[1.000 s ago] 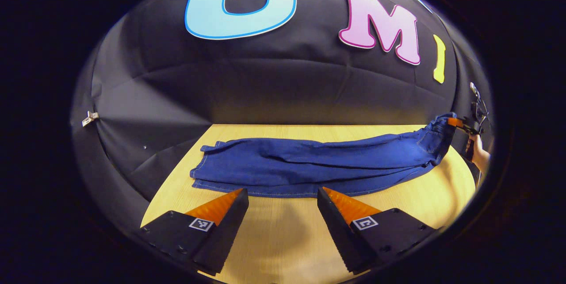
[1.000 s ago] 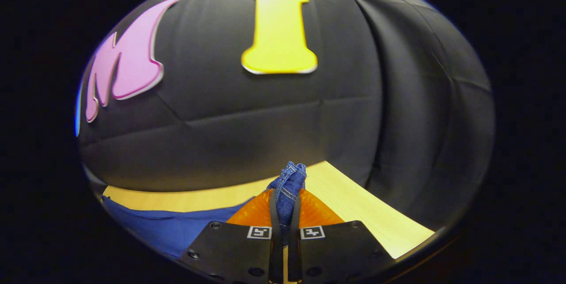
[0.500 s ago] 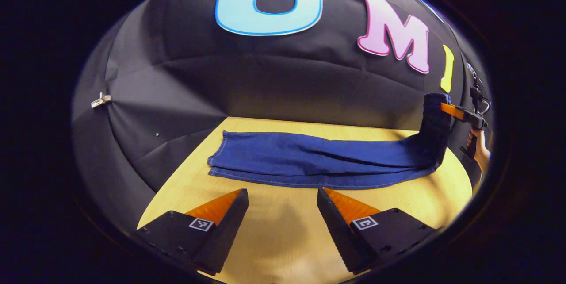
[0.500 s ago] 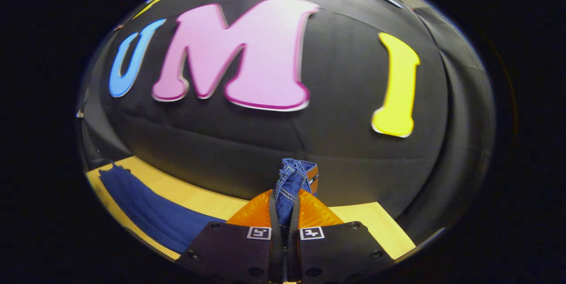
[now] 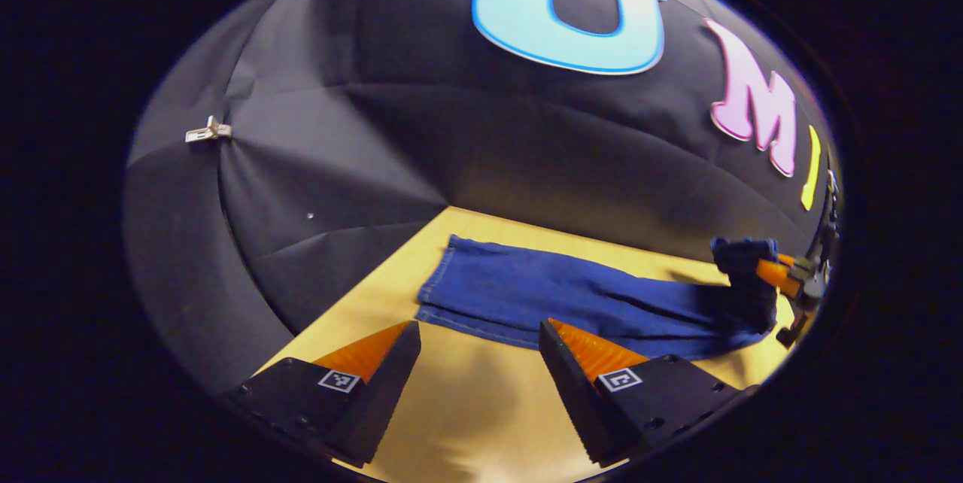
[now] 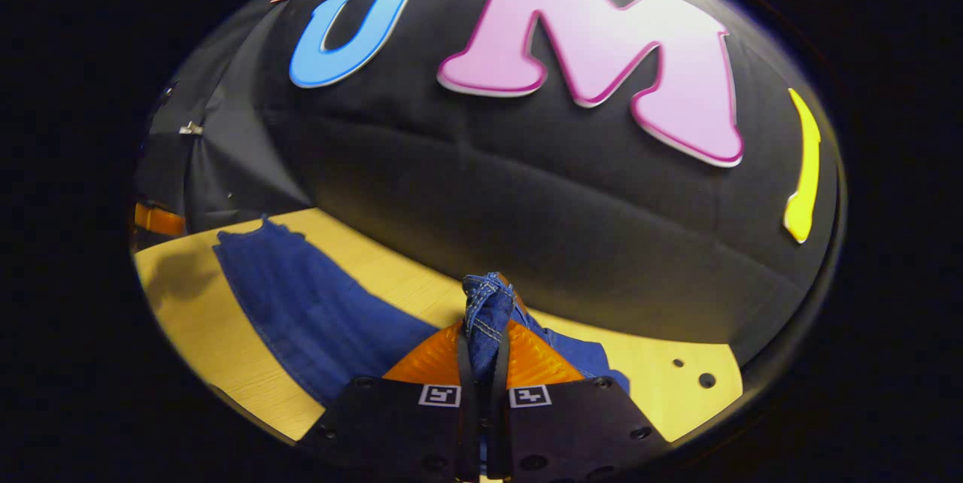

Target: Grasp the waist and the cuffs of the jeans and fold them to make the two legs overlap; first hold the waist and fold one-third of the jeans toward the cuffs, then hold the cuffs and fold the remaining one-third in the same direction to finish folding.

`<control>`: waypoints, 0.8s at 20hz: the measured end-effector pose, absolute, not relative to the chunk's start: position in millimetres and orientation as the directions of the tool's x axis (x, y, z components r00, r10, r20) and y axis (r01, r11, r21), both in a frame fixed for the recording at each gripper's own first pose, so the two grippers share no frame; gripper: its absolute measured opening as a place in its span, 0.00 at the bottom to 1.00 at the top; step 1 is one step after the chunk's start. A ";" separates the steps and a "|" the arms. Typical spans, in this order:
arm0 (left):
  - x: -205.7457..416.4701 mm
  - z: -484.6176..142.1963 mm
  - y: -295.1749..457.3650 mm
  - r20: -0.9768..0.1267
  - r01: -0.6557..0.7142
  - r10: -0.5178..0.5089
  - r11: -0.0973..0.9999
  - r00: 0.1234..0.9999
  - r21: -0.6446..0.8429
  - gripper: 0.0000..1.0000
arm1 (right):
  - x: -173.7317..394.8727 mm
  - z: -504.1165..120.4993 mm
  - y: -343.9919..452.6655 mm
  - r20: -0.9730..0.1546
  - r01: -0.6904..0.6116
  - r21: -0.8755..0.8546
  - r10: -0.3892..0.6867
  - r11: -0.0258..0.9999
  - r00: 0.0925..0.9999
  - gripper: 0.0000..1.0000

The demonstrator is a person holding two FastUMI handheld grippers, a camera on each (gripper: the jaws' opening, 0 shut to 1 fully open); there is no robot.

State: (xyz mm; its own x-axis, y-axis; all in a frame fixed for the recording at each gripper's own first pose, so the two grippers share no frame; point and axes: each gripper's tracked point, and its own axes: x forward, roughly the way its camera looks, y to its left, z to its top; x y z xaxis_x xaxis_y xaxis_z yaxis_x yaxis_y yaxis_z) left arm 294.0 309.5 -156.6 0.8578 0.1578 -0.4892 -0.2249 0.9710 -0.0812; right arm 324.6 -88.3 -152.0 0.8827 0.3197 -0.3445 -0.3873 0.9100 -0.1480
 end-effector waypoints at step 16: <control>370.3 -235.3 364.8 -0.617 -0.364 0.227 0.926 0.754 -0.104 0.98 | 277.9 -162.0 -167.6 -0.435 -0.218 0.136 0.256 0.966 0.863 1.00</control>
State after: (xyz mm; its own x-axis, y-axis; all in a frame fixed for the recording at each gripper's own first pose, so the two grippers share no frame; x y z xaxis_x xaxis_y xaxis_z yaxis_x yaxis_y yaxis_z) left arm 370.3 364.8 -235.3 0.7539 0.2270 -0.6166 -0.3636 0.9258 -0.1037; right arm 277.9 -167.6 -162.0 0.8634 0.2561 -0.4347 -0.2181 0.9664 0.1360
